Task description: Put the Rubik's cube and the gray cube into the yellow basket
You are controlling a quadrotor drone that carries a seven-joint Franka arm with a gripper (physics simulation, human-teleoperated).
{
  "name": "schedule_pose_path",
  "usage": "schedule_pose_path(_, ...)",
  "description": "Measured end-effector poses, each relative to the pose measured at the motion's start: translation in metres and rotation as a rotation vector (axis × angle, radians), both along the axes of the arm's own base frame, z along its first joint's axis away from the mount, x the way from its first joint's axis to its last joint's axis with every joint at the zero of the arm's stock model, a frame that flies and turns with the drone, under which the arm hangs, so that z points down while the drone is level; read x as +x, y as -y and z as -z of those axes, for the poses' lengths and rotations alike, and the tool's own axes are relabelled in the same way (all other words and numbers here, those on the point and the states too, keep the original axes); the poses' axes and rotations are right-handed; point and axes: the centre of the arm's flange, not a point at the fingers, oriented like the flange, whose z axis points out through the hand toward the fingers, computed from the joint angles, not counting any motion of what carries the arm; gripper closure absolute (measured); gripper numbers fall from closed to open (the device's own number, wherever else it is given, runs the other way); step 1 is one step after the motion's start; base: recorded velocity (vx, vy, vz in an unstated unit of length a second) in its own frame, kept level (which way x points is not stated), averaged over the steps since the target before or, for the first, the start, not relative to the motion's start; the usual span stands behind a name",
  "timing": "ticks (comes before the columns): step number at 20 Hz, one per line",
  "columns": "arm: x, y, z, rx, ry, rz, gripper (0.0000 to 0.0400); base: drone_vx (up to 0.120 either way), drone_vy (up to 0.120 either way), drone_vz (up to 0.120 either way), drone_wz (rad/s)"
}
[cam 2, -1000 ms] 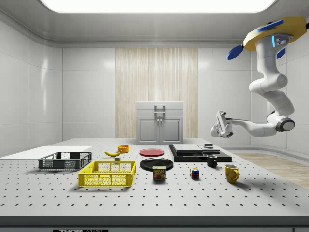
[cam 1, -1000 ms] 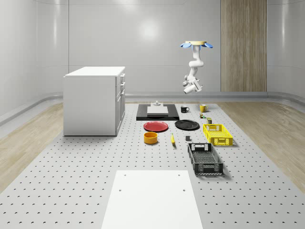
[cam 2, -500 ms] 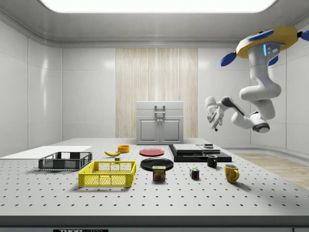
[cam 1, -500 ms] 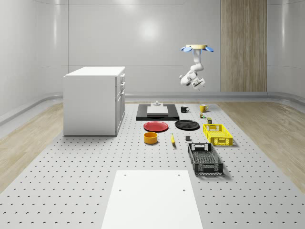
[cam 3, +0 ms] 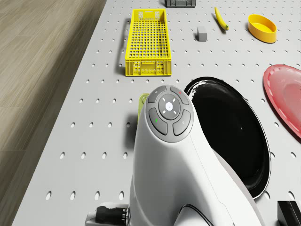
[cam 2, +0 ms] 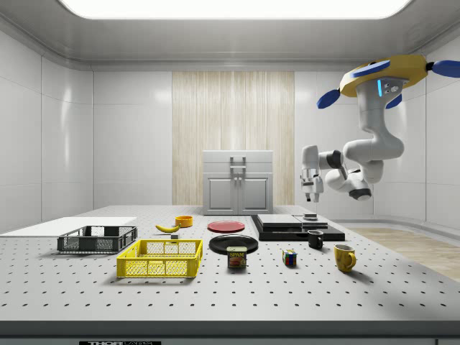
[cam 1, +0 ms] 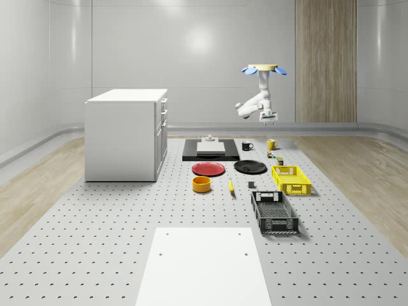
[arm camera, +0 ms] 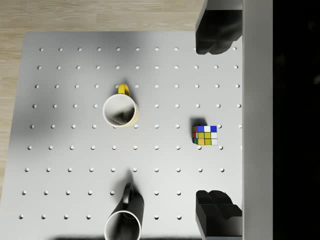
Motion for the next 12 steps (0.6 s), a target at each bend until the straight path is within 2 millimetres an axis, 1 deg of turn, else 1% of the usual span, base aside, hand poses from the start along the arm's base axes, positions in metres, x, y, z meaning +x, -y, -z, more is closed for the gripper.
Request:
schedule_pose_path(2,0.0,0.0024,0.0003,-0.024,-0.001,0.001,0.0,0.12,-0.04,-0.12,0.0)
schedule_pose_path(4,0.0,0.004,0.0004,-0.041,-0.001,0.001,0.0,0.12,-0.12,-0.12,0.0)
schedule_pose_path(5,0.0,0.0046,0.0005,-0.047,-0.002,0.001,0.0,0.12,-0.04,-0.12,0.0)
schedule_pose_path(12,-0.0001,0.0069,0.0006,-0.07,-0.003,0.002,0.0,0.12,0.0,-0.12,0.0)
